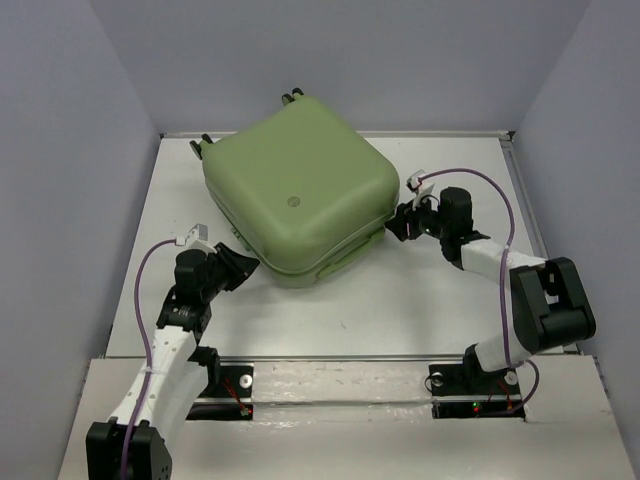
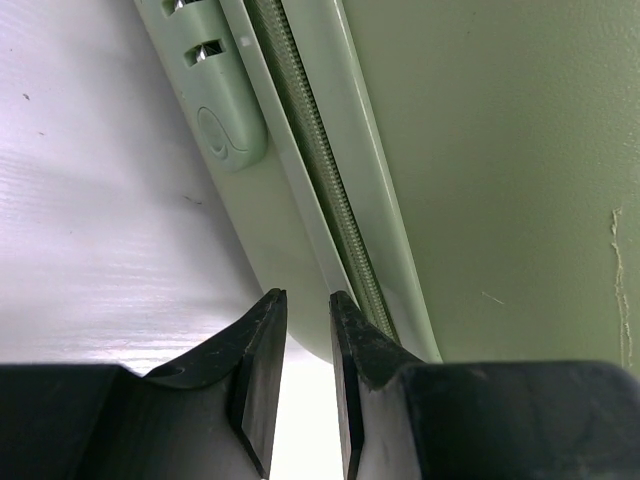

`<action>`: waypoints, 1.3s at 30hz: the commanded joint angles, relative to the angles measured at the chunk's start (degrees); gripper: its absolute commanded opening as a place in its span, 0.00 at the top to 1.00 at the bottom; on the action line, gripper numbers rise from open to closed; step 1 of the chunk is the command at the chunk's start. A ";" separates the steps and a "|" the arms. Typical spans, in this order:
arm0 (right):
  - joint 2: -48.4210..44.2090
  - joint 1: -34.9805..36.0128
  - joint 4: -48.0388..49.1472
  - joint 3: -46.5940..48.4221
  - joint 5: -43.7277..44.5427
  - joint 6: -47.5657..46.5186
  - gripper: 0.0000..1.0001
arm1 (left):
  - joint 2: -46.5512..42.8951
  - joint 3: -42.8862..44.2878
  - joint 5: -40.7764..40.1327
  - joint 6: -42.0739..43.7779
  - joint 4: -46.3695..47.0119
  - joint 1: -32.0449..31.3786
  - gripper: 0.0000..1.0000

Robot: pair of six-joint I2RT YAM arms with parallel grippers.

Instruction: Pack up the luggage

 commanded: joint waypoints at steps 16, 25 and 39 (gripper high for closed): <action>-2.37 0.65 15.52 -0.36 -0.80 5.66 0.76 | -1.78 2.78 1.73 0.51 -0.51 -1.05 0.66; -2.10 0.65 17.46 -3.88 -0.10 10.50 0.93 | 0.50 2.87 3.14 -0.98 3.35 -2.63 0.66; -9.75 31.55 5.25 -9.32 17.65 16.19 0.93 | 10.16 6.73 -3.01 -6.96 15.39 -14.58 0.66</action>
